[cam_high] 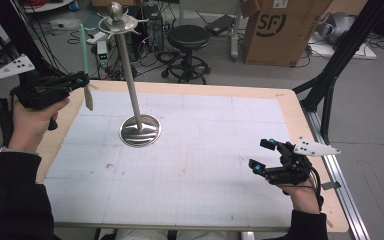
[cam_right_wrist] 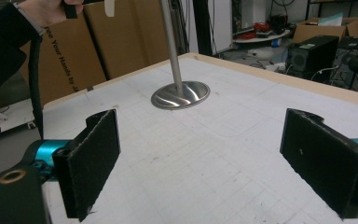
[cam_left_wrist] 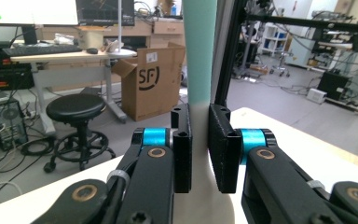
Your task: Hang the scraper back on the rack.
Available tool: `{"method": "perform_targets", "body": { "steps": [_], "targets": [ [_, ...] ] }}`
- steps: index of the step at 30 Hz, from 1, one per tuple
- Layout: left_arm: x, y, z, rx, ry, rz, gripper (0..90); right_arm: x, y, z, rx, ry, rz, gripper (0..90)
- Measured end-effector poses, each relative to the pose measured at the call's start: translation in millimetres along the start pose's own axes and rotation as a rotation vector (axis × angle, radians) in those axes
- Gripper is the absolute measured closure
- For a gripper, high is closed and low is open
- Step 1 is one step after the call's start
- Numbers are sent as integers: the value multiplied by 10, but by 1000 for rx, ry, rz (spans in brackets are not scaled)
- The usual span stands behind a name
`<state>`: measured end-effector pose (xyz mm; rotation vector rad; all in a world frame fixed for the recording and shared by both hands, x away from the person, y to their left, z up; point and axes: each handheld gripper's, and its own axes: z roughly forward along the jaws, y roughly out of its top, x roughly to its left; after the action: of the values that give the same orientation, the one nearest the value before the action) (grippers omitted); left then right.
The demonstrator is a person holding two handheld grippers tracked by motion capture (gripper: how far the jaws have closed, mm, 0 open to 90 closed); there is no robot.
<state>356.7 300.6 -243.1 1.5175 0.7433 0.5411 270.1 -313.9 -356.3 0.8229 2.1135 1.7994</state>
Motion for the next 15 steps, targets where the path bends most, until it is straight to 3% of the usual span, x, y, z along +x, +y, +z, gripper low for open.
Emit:
{"method": "perform_targets", "body": {
  "steps": [15],
  "targets": [
    [-47, -49, 131, 42, -26, 9, 802, -5, -11, -2, 1, -4, 5, 110]
  ]
}}
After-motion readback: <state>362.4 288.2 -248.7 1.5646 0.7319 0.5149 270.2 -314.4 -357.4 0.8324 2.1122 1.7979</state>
